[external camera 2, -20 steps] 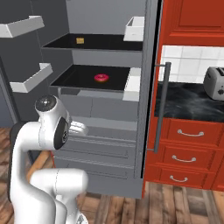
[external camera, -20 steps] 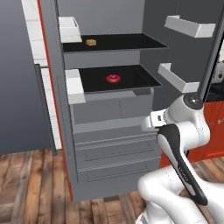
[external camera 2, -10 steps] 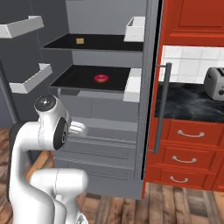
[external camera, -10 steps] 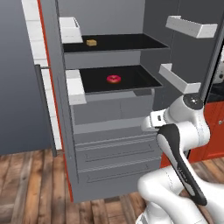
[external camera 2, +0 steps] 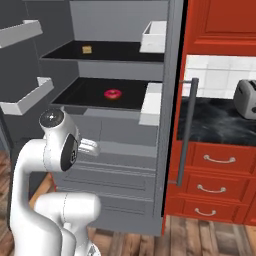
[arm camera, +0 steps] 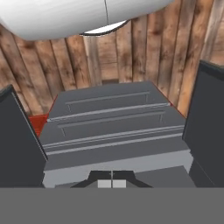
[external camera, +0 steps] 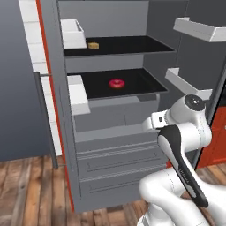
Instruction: Take the cake and donut from the fridge and place them on the empty tray on the dining counter.
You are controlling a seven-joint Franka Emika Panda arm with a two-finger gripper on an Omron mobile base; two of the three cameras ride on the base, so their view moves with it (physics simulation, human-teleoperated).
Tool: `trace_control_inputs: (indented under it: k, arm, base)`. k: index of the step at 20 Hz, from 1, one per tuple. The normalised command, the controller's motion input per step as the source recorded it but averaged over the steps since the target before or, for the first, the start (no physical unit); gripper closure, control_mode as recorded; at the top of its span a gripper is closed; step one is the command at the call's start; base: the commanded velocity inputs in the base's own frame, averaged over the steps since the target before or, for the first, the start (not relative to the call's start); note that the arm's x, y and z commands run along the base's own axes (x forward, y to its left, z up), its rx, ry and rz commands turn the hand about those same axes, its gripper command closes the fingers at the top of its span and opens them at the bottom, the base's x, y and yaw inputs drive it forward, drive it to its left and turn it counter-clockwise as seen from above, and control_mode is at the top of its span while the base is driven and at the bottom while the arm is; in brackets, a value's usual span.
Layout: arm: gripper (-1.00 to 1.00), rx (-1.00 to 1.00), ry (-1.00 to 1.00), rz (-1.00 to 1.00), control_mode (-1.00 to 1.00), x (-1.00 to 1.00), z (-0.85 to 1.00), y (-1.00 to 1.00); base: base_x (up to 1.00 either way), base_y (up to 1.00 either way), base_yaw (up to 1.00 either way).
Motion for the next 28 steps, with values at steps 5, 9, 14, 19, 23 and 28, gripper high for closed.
trace_control_inputs:
  k: [5,9,14,19,23,28]
  arm:
    - [1.00,0.00,0.00,0.00,1.00,0.00,0.00,0.00]
    - [1.00,0.00,0.00,0.00,1.00,0.00,0.00,0.00]
    - [1.00,0.00,0.00,0.00,1.00,0.00,0.00,0.00]
    - [1.00,0.00,0.00,0.00,1.00,0.00,0.00,0.00]
    - [1.00,0.00,0.00,0.00,1.00,0.00,0.00,0.00]
    - [1.00,0.00,0.00,0.00,1.00,0.00,0.00,0.00]
  base:
    - [0.30,0.33,-0.07]
    - [0.35,0.43,-0.05]
    - [0.47,0.12,-0.02]
    - [0.39,0.07,-0.02]
    - [0.34,0.01,-0.03]
    - [0.33,0.01,-0.06]
